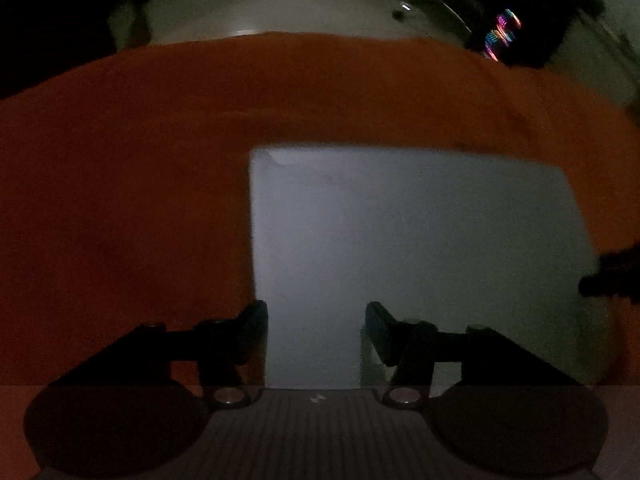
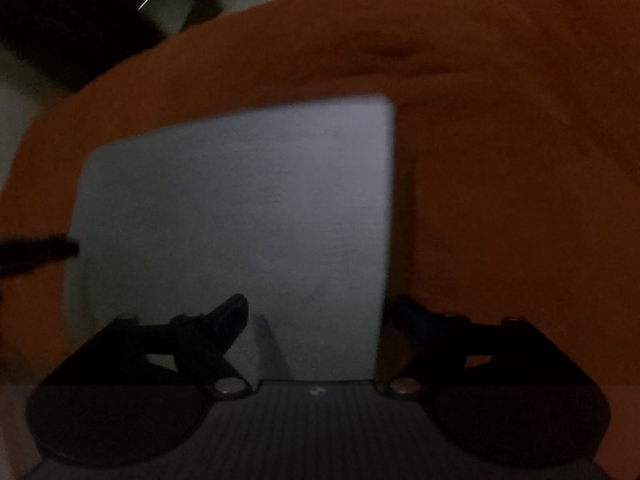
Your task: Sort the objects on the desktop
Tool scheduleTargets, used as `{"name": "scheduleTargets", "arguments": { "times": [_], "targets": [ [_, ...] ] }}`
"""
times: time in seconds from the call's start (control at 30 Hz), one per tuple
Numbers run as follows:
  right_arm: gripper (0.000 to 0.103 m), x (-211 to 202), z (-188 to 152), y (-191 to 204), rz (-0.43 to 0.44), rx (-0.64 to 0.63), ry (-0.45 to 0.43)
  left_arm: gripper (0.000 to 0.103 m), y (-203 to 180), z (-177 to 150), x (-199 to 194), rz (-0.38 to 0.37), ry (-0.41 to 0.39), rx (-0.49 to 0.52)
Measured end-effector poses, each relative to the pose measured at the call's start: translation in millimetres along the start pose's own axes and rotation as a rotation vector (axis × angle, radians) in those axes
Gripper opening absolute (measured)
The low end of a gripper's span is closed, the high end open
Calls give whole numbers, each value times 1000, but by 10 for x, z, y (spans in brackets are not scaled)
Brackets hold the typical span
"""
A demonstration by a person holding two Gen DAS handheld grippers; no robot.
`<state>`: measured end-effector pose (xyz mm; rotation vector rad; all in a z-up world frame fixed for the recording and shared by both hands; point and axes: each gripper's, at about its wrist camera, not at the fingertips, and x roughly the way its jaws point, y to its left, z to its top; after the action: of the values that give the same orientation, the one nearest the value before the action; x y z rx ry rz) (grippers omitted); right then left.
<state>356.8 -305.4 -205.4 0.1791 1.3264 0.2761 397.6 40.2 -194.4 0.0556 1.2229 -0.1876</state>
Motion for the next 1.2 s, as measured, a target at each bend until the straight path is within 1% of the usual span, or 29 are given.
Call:
{"name": "scheduleTargets", "arguments": {
  "times": [0.07, 0.1, 0.13, 0.17, 0.2, 0.23, 0.33, 0.37, 0.4, 0.43, 0.47, 0.57, 0.63, 0.7, 0.73, 1.07, 1.17, 1.2],
  "targets": [
    [88, 33, -36, 50, -37, -57, 5, 54, -4, -43, -2, 24, 0, 29],
    [90, 51, -52, 47, -47, -63, 16, 58, 35, -45, 0, 15, 5, 15],
    [90, 76, -66, 16, -47, -48, 32, 62, 68, -40, 10, 14, 10, 5],
    [90, 99, -67, -27, -48, -23, 46, 68, 91, -18, 36, 30, 14, 4],
    [94, 123, -58, -75, -44, 5, 57, 71, 116, -5, 64, 46, 20, 3],
    [96, 149, -46, -125, -36, 34, 67, 71, 153, -11, 100, 43, 31, -7],
    [96, 225, -24, -245, 17, 116, 92, 72, 299, -13, 216, -84, 94, -106],
    [95, 245, -22, -269, 37, 136, 101, 72, 321, -20, 258, -133, 122, -125],
    [94, 263, -22, -270, 55, 143, 107, 73, 319, -33, 292, -163, 139, -123],
    [94, 282, -23, -253, 71, 140, 111, 73, 307, -42, 308, -171, 138, -117],
    [94, 300, -25, -237, 88, 138, 115, 74, 289, -42, 314, -170, 134, -115],
    [94, 292, -23, -113, 50, 79, 93, 75, 236, -36, 281, -159, 115, -86],
    [90, 280, 39, -75, 43, 42, 71, 75, 230, -26, 198, -150, 95, -77],
    [87, 228, 92, -54, 57, 26, 45, 74, 239, -16, 106, -144, 73, -82],
    [87, 197, 116, -44, 66, 21, 32, 74, 242, -15, 60, -140, 62, -84],
    [87, -70, 296, 72, 87, 43, -78, 74, 262, -22, -390, -109, -45, -104],
    [87, -157, 317, 128, 100, 51, -106, 74, 311, -40, -577, -105, -71, -113],
    [87, -244, 236, 150, 106, 53, -115, 74, 324, -48, -641, -104, -79, -117]
  ]
}}
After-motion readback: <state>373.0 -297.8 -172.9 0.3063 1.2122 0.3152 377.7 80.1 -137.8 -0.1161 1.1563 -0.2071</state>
